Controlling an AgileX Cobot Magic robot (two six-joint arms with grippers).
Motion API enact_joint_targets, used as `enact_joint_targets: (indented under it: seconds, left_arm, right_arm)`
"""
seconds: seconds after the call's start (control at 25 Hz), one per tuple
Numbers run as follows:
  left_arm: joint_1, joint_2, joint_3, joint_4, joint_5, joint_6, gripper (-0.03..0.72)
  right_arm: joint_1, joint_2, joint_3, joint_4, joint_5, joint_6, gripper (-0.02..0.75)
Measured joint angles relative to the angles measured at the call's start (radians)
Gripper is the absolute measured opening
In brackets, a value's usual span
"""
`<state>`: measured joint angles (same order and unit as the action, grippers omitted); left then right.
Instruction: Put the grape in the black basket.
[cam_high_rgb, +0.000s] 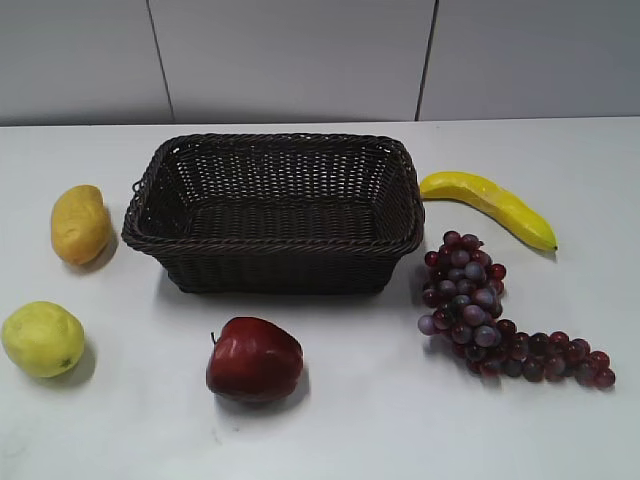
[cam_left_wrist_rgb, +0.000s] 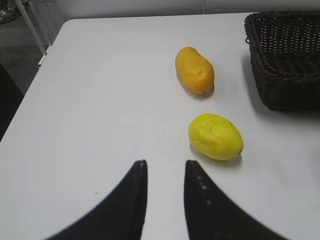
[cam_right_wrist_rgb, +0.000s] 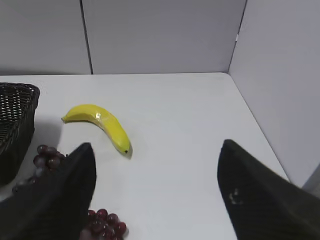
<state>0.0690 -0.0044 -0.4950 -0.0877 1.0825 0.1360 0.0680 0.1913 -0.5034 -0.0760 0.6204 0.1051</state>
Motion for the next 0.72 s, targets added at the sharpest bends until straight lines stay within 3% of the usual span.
enact_joint_targets:
  seconds: [0.4,0.52,0.72]
  left_arm:
    - [0.0,0.0,0.0,0.0,0.0,0.0,0.237]
    - [0.0,0.0,0.0,0.0,0.0,0.0,0.233]
    - [0.0,0.0,0.0,0.0,0.0,0.0,0.233]
  right_arm:
    - [0.0,0.433,0.055,0.032,-0.306,0.0,0.606]
    - [0.0,0.584,0.044,0.067,-0.326,0.0,0.65]
    - [0.023,0.813,-0.033,0.135,-0.291,-0.004,0.661]
